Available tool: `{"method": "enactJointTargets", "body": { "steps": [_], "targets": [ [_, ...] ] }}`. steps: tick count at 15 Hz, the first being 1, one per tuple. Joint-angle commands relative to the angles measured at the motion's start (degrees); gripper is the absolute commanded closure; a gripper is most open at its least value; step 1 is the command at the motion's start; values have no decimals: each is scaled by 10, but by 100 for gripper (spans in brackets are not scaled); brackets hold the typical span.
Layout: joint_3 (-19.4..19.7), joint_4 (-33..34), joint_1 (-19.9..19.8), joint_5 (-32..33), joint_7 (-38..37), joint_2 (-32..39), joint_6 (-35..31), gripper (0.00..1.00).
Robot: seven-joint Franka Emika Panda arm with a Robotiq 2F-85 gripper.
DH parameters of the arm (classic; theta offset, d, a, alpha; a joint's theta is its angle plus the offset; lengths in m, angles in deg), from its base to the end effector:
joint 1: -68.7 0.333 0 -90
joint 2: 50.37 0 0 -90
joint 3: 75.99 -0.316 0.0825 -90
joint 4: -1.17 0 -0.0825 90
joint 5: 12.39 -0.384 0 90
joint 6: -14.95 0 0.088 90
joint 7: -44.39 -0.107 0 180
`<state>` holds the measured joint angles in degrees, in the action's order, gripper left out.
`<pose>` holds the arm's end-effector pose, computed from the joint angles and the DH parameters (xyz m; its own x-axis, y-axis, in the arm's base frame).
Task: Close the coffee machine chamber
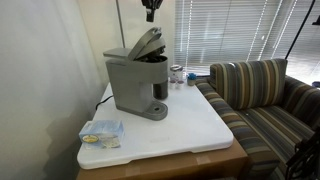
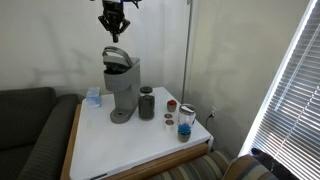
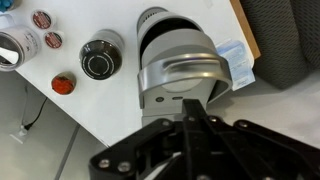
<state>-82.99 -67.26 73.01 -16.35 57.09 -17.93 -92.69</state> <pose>0.7204 0.1261 0.4709 0.9219 0.3592 0.1452 0.3752 -0.9211 -0.1035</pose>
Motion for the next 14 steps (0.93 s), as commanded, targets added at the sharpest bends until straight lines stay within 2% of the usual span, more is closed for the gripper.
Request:
{"method": "enactJointTargets", "body": {
  "steps": [1, 9, 14],
  "targets": [
    [-3, 2, -6, -20, 0, 12, -6, 100],
    [-5, -2, -9, -51, -5, 29, 5, 100],
    [3, -19, -2, -46, -47, 15, 20, 100]
  ]
}}
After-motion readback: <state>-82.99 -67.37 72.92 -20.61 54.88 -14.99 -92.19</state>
